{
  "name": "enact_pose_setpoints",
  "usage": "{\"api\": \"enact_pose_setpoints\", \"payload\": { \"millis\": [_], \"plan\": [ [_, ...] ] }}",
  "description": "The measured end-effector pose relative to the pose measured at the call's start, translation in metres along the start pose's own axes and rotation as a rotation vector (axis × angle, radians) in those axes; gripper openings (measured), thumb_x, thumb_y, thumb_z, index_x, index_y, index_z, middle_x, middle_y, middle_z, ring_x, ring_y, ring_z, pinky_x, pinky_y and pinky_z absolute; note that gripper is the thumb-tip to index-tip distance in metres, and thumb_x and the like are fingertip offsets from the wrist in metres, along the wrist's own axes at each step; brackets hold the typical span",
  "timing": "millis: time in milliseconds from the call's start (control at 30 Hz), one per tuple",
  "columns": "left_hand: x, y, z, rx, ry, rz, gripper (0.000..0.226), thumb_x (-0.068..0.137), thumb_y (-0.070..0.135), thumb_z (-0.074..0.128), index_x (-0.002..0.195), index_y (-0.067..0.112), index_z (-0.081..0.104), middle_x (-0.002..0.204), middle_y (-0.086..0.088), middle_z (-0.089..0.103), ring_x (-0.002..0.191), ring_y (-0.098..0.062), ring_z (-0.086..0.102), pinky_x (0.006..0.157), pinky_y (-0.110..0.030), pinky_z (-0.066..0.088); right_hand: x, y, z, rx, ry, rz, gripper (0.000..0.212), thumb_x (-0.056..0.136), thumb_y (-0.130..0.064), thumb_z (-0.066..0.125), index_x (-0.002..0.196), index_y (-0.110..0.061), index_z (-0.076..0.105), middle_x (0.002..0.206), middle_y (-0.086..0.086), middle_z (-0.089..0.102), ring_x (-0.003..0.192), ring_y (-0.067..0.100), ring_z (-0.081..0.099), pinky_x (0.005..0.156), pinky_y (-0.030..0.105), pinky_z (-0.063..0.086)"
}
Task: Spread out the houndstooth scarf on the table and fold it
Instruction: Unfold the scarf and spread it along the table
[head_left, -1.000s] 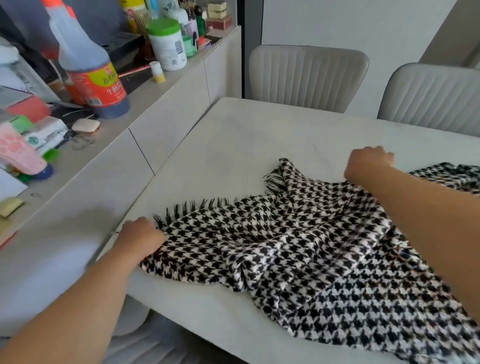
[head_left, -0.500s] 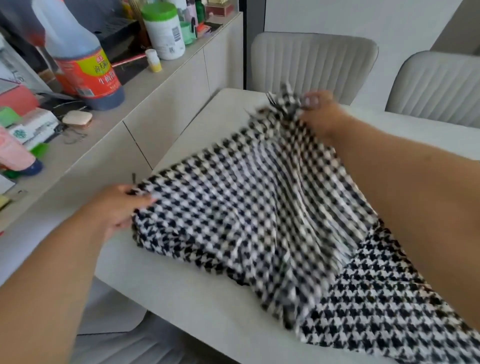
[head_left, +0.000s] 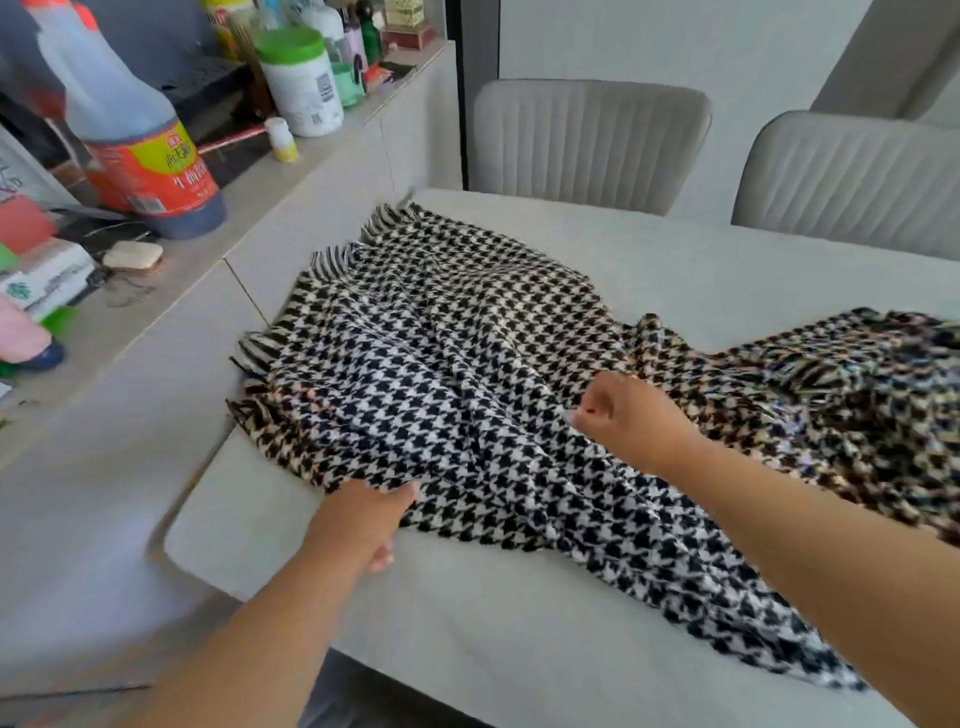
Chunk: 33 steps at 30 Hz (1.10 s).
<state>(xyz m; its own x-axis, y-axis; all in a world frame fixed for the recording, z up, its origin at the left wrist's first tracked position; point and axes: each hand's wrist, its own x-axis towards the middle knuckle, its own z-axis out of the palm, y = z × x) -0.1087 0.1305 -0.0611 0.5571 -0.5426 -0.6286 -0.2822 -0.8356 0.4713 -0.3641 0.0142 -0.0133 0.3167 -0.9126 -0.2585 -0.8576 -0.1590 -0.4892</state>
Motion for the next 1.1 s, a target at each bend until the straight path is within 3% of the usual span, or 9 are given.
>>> {"api": "enact_pose_setpoints", "payload": {
  "millis": [200,267,333,400,500,667,833,967,1100],
  "plan": [
    [0.004,-0.006,0.016,0.177,0.135,0.263,0.024,0.078,0.018,0.064,0.060,0.003,0.064,0.061,-0.010,0.069,0.062,-0.028,0.067,0.062,-0.031,0.053,0.001,0.056,0.009,0.062,0.056,0.375,0.063,0.095,-0.052,0.042,0.147,-0.033,0.012,0.095,0.010,0.065,0.051,0.020,0.060,0.046,0.031,0.047],
    [0.004,-0.011,0.009,0.203,0.105,0.283,0.015,0.078,0.011,0.063,0.064,0.006,0.064,0.062,-0.007,0.070,0.062,-0.023,0.068,0.068,-0.031,0.056,0.010,0.080,0.000,-0.056,-0.080,0.464,0.069,0.094,-0.061,0.031,0.152,-0.028,0.012,0.135,0.018,0.053,0.086,0.029,0.069,0.075,0.041,0.057],
    [0.007,-0.021,-0.004,0.218,0.098,0.275,0.007,0.079,0.009,0.065,0.073,0.013,0.063,0.073,-0.007,0.070,0.072,-0.025,0.068,0.076,-0.037,0.058,0.014,0.110,-0.019,-0.286,-0.156,0.529,0.073,0.093,-0.066,0.019,0.153,-0.025,0.013,0.156,0.013,0.025,0.135,0.036,0.039,0.110,0.049,0.034],
    [0.013,-0.033,-0.020,0.271,0.114,0.257,0.005,0.079,0.009,0.065,0.079,0.014,0.063,0.080,-0.007,0.069,0.079,-0.026,0.067,0.078,-0.036,0.056,0.015,0.144,-0.043,-0.387,-0.266,0.660,0.075,0.094,-0.067,0.013,0.153,-0.021,0.012,0.161,0.007,0.013,0.146,0.032,0.014,0.118,0.048,0.010],
    [0.020,-0.043,-0.037,0.357,0.103,0.201,0.006,0.080,0.009,0.062,0.083,0.006,0.066,0.082,-0.011,0.070,0.076,-0.025,0.066,0.070,-0.029,0.052,0.016,0.177,-0.057,-0.295,-0.147,0.808,0.087,0.089,-0.072,0.019,0.153,-0.013,0.018,0.159,0.013,0.013,0.146,0.033,0.012,0.118,0.050,0.010],
    [0.019,-0.038,-0.028,0.522,0.303,0.396,0.012,0.083,0.026,0.059,0.080,0.014,0.060,0.087,-0.006,0.061,0.077,-0.020,0.056,0.065,-0.030,0.046,0.013,0.095,-0.015,-0.419,0.234,0.428,0.071,0.092,-0.064,0.029,0.149,-0.022,0.023,0.154,0.013,0.020,0.142,0.033,0.019,0.107,0.051,0.034],
    [0.006,-0.032,-0.002,0.685,0.242,0.465,0.081,0.078,0.060,0.064,0.140,0.015,0.036,0.143,-0.011,0.034,0.132,-0.031,0.031,0.105,-0.040,0.037,0.024,0.033,0.050,-0.320,-0.197,-0.056,0.075,0.087,-0.072,0.033,0.151,-0.036,0.014,0.160,0.002,0.012,0.147,0.027,0.010,0.114,0.059,0.017],
    [0.007,-0.041,-0.005,0.582,0.131,0.357,0.101,0.068,0.062,0.073,0.144,0.016,0.026,0.145,-0.012,0.025,0.132,-0.032,0.033,0.108,-0.043,0.037,0.047,0.041,0.039,-0.405,-0.245,0.090,0.078,0.084,-0.077,0.026,0.151,-0.040,0.007,0.162,-0.003,-0.002,0.148,0.026,-0.005,0.113,0.066,0.008],
    [0.010,-0.047,-0.023,0.593,0.194,0.245,0.096,0.077,0.070,0.056,0.146,0.015,0.021,0.149,-0.015,0.020,0.133,-0.035,0.032,0.104,-0.045,0.041,0.050,0.019,0.037,-0.491,-0.132,0.149,0.084,0.084,-0.077,0.024,0.152,-0.029,0.011,0.161,0.009,0.008,0.147,0.033,0.004,0.114,0.062,0.013]
  ]
}}
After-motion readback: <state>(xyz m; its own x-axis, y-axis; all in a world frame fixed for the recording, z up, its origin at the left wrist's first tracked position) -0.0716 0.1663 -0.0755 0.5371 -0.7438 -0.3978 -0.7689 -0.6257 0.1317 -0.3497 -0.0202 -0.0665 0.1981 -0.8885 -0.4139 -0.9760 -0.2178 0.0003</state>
